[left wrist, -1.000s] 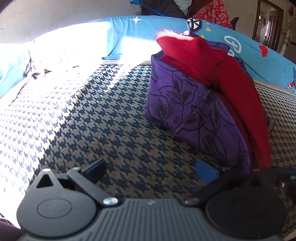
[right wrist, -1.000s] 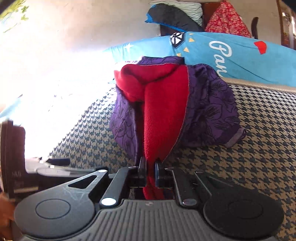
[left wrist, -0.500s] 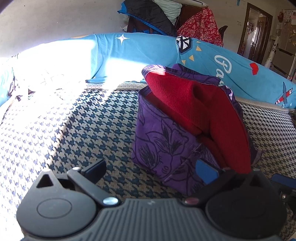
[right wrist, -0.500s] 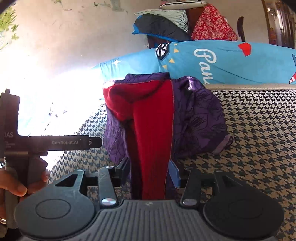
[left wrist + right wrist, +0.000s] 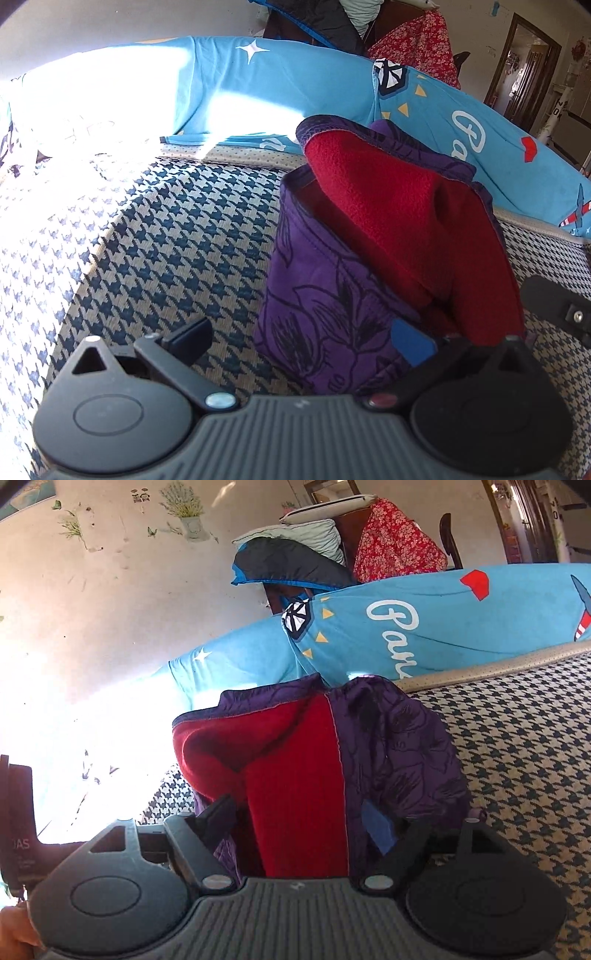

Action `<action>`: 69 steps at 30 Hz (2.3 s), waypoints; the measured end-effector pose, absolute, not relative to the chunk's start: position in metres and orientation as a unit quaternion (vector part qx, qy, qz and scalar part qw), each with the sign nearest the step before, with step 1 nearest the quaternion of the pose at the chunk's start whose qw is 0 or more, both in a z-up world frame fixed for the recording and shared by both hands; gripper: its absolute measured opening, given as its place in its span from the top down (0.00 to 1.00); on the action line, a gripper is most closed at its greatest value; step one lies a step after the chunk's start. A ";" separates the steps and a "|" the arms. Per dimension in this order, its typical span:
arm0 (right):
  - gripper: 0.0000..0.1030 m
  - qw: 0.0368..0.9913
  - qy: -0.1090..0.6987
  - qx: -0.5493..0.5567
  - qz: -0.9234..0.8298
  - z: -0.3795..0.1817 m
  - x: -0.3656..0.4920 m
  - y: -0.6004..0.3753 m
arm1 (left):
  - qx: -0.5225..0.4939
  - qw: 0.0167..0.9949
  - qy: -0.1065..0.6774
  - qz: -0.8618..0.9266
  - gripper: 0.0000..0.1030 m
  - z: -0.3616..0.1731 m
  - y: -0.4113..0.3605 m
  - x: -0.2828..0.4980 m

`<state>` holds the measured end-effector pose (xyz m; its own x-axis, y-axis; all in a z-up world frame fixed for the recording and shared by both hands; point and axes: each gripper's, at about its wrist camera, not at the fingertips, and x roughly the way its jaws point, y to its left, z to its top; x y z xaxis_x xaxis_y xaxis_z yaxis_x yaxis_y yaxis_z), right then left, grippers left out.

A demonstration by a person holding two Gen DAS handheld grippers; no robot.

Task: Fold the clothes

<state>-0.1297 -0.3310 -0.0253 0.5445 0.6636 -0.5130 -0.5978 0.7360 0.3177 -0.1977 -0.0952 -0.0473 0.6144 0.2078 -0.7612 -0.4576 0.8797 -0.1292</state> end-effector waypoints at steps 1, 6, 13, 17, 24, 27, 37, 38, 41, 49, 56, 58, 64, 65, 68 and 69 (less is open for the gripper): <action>0.23 0.880 0.307 0.045 0.359 -0.025 -0.127 -0.325 | -0.153 0.879 0.404 0.200 0.00 -0.049 -0.094 -0.196; 0.18 0.886 0.289 0.021 0.362 -0.026 -0.111 -0.297 | -0.192 0.860 0.428 0.201 0.00 -0.053 -0.084 -0.205; 0.28 0.893 0.290 -0.011 0.345 -0.041 -0.097 -0.268 | -0.214 0.858 0.397 0.247 0.00 -0.038 -0.068 -0.220; 0.91 0.888 0.287 -0.035 0.358 -0.045 -0.101 -0.259 | -0.215 0.864 0.363 0.273 0.00 -0.024 -0.060 -0.229; 0.97 0.860 0.284 -0.048 0.420 -0.044 -0.121 -0.258 | -0.232 0.859 0.357 0.283 0.00 -0.022 -0.052 -0.229; 0.97 0.858 0.281 -0.047 0.426 -0.042 -0.126 -0.262 | -0.232 0.859 0.359 0.282 0.00 -0.024 -0.052 -0.229; 0.34 0.845 0.303 0.136 0.418 -0.021 -0.103 -0.291 | -0.224 0.852 0.356 0.311 0.00 -0.025 -0.047 -0.231; 0.30 0.838 0.308 0.150 0.425 -0.022 -0.103 -0.288 | -0.223 0.852 0.355 0.314 0.00 -0.025 -0.046 -0.231; 0.26 0.821 0.322 0.151 0.447 -0.025 -0.105 -0.272 | -0.221 0.851 0.352 0.321 0.00 -0.024 -0.044 -0.232; 0.70 0.851 0.298 0.055 0.430 -0.042 -0.120 -0.237 | -0.234 0.846 0.344 0.333 0.00 -0.023 -0.033 -0.234; 0.90 0.834 0.294 0.028 0.466 -0.043 -0.132 -0.248 | -0.227 0.856 0.315 0.341 0.00 -0.011 -0.029 -0.239; 0.90 0.829 0.290 0.014 0.478 -0.041 -0.143 -0.254 | -0.220 0.861 0.309 0.339 0.00 -0.009 -0.031 -0.238; 0.91 0.816 0.283 -0.051 0.501 -0.048 -0.189 -0.270 | -0.206 0.883 0.298 0.299 0.00 -0.006 -0.046 -0.235; 0.91 0.814 0.283 -0.061 0.503 -0.050 -0.197 -0.271 | -0.201 0.888 0.297 0.290 0.00 -0.006 -0.050 -0.234; 0.91 0.807 0.286 -0.089 0.509 -0.058 -0.219 -0.277 | -0.188 0.900 0.298 0.257 0.00 -0.008 -0.062 -0.230; 0.91 0.804 0.288 -0.098 0.510 -0.061 -0.227 -0.278 | -0.186 0.903 0.301 0.244 0.00 -0.010 -0.065 -0.228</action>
<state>-0.2266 -0.2783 -0.0611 0.3137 0.7648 -0.5628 -0.8776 0.4598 0.1357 -0.2281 -0.0654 -0.0095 0.6992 0.3287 -0.6349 -0.5528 0.8117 -0.1886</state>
